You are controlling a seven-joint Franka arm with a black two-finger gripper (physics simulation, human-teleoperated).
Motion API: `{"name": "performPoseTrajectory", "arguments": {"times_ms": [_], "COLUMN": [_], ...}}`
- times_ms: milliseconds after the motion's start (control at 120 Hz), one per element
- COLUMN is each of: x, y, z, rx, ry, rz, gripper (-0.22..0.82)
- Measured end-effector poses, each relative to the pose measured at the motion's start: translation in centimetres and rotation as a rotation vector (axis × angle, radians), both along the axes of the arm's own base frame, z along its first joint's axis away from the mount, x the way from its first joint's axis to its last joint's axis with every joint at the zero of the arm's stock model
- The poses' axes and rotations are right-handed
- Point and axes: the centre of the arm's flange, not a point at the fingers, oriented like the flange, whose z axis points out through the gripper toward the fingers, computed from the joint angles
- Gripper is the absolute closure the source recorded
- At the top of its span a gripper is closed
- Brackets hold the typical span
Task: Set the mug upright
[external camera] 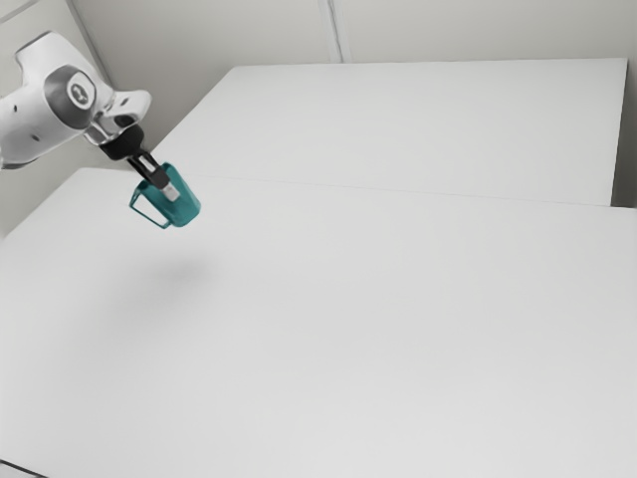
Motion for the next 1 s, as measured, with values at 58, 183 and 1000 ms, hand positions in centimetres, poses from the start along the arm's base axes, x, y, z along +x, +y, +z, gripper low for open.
{"name": "performPoseTrajectory", "arguments": {"times_ms": [58, 183, 1000], "x": [-0.7, -3.0, -6.2], "y": [-2.3, -6.3, -10.4], "z": [-0.3, -1.4, -10.4], "rx": [0.039, 0.116, 0.28], "ry": [0.032, 0.093, 0.136], "rz": [-0.016, -0.034, 0.174], "gripper": [0.78, 0.77, 0.77]}}
